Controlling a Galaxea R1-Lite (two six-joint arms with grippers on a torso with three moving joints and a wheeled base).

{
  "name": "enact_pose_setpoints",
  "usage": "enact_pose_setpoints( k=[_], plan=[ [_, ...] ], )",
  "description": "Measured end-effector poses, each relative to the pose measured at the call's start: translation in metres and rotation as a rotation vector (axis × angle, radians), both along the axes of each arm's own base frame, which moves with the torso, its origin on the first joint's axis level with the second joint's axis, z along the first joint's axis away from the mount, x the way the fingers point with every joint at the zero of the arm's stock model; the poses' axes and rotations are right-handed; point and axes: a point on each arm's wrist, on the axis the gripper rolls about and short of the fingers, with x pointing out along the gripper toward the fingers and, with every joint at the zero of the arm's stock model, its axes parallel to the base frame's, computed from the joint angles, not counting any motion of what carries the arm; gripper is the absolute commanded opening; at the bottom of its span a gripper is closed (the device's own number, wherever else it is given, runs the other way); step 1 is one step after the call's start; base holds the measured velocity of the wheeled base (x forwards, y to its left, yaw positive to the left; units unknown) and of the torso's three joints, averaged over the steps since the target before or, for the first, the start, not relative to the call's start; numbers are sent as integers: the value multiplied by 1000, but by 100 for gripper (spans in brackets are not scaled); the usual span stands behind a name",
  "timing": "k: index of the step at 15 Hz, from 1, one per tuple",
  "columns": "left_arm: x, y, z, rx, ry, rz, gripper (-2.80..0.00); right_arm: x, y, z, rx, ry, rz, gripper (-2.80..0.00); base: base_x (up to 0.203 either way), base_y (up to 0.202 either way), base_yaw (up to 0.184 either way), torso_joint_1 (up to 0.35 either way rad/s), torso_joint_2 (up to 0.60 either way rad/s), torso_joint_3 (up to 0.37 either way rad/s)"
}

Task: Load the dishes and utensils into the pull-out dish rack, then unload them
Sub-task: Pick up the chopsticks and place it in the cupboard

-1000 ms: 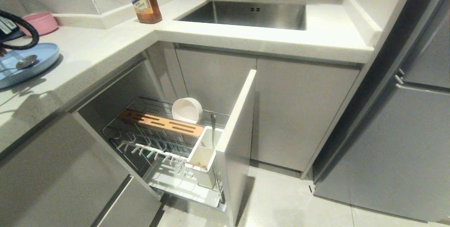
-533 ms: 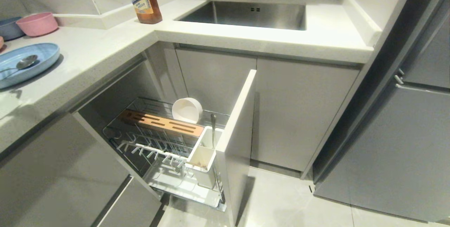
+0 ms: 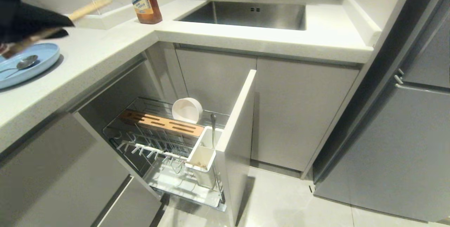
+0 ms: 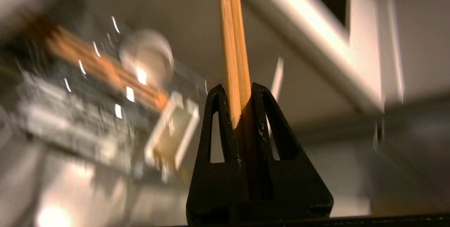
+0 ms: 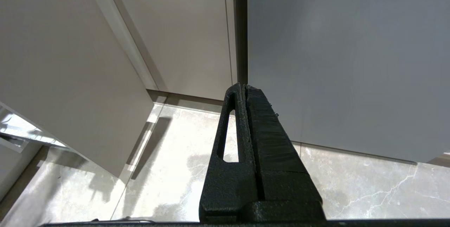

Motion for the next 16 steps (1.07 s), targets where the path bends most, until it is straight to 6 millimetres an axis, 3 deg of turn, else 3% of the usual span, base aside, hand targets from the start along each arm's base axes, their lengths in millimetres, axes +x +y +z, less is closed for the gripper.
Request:
enact_pose_setpoints(
  k=[3, 6, 10, 16],
  plan=[
    [1, -19, -46, 21, 297, -80, -280, 0, 0, 0, 0, 0, 0, -280, 0, 0, 0, 0, 0, 0],
    [5, -28, -77, 70, 540, -144, -280, 0, 0, 0, 0, 0, 0, -280, 0, 0, 0, 0, 0, 0],
    [22, -44, -91, 131, 687, -178, -280, 0, 0, 0, 0, 0, 0, -280, 0, 0, 0, 0, 0, 0],
    [63, -70, -119, 228, 811, -194, -280, 0, 0, 0, 0, 0, 0, -280, 0, 0, 0, 0, 0, 0]
  ],
)
